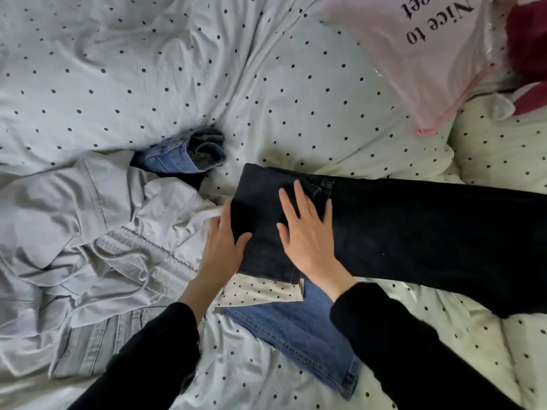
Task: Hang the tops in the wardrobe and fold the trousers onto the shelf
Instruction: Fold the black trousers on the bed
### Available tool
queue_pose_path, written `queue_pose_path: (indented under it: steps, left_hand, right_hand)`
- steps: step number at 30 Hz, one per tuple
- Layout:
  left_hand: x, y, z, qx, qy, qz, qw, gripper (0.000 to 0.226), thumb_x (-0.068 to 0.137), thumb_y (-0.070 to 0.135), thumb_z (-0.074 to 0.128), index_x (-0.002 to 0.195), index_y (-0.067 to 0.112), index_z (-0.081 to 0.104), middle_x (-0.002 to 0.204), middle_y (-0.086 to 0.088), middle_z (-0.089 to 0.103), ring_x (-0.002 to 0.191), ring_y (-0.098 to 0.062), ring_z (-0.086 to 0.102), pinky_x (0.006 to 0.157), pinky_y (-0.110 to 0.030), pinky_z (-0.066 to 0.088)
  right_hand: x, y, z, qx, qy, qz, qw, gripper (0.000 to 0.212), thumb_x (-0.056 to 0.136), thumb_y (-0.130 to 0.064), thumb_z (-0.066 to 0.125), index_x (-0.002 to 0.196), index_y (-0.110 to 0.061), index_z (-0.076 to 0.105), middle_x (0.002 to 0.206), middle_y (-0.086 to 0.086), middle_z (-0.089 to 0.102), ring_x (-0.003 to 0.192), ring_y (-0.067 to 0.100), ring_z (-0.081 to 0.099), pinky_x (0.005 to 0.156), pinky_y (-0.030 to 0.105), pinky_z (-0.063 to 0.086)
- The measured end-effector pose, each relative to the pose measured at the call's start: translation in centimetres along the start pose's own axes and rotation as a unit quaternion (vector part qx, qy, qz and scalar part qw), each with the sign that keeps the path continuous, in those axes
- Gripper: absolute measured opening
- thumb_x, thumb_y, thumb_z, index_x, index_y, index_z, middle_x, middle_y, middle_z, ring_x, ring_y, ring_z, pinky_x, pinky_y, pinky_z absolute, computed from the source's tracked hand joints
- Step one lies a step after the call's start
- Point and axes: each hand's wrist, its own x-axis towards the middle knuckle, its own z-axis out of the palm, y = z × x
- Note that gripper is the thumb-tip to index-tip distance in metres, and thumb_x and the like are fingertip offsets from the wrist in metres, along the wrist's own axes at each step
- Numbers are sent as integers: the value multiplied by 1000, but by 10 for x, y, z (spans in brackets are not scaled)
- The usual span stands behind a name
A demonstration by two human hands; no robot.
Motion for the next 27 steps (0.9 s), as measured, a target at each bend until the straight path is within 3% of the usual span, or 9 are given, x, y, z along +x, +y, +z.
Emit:
queue_pose_path:
  steps: [2, 5, 7, 11, 13, 16, 21, 24, 27]
  left_hand:
    - [0, -4, 3, -21, -1, -28, 999, 69, 93, 20, 57, 148, 12, 17, 131, -18, 36, 121, -31, 39, 96, -32, 34]
    - [6, -11, 2, -38, -32, -85, 995, 55, 90, 25, 62, 136, 5, 39, 127, -13, 50, 119, -28, 48, 95, -35, 39]
    - [12, -14, -2, -56, -58, -120, 990, 49, 87, 27, 65, 126, 4, 47, 119, -9, 58, 111, -26, 55, 90, -34, 44]
    - [21, -14, -6, -72, -94, -143, 982, 48, 84, 34, 68, 119, 6, 51, 108, -4, 61, 101, -20, 59, 76, -26, 45]
    - [20, -9, -6, -61, -102, -132, 984, 47, 85, 33, 66, 119, 6, 49, 107, -3, 58, 97, -18, 55, 74, -25, 42]
    - [14, -1, -8, -71, -90, -106, 988, 46, 87, 28, 65, 122, 5, 45, 106, -2, 54, 98, -18, 53, 78, -27, 42]
    - [-26, 11, -15, -118, -99, -64, 986, 53, 90, 22, 61, 132, 11, 31, 112, 3, 51, 105, -18, 53, 87, -33, 45]
    - [-58, 17, -15, -116, -102, -50, 987, 55, 91, 23, 59, 134, 10, 27, 117, 1, 50, 110, -25, 54, 94, -46, 46]
    - [-89, 22, -20, -141, -89, -43, 985, 53, 90, 18, 59, 132, 6, 29, 116, -1, 49, 111, -25, 53, 95, -48, 46]
  right_hand:
    - [11, 8, 9, -31, -60, 0, 998, 61, 92, -38, 50, 146, -18, 32, 154, 13, 24, 134, 23, 40, 108, 61, 21]
    - [18, 11, 23, -46, -162, 10, 986, 60, 100, -43, 27, 152, -19, 9, 159, 10, -1, 146, 20, 9, 112, 57, -5]
    - [23, 14, 27, -53, -192, 12, 980, 60, 100, -45, 20, 152, -20, 2, 159, 8, -6, 147, 18, 1, 112, 56, -10]
    - [11, 11, 21, -44, -84, 1, 996, 56, 95, -40, 39, 145, -16, 33, 154, 12, 26, 141, 25, 28, 112, 58, 13]
    - [-10, 1, 21, -23, -57, 11, 998, 54, 93, -37, 36, 143, -16, 37, 152, 13, 29, 140, 29, 29, 111, 56, 20]
    - [-33, -4, 20, 27, -86, 26, 996, 56, 94, -37, 27, 144, -14, 35, 153, 16, 26, 141, 32, 26, 110, 51, 28]
    - [-42, 0, 5, 57, -110, 49, 991, 59, 97, -33, 42, 150, -20, 19, 157, 14, 14, 144, 34, 16, 114, 53, 17]
    - [-55, -5, -12, 64, -146, 56, 986, 61, 100, -32, 37, 151, -23, 7, 159, 11, 3, 145, 34, 3, 117, 49, 7]
    - [-73, -14, -30, 98, -179, 47, 978, 61, 100, -26, 34, 151, -19, 2, 159, 12, -4, 146, 29, -7, 119, 43, 5]
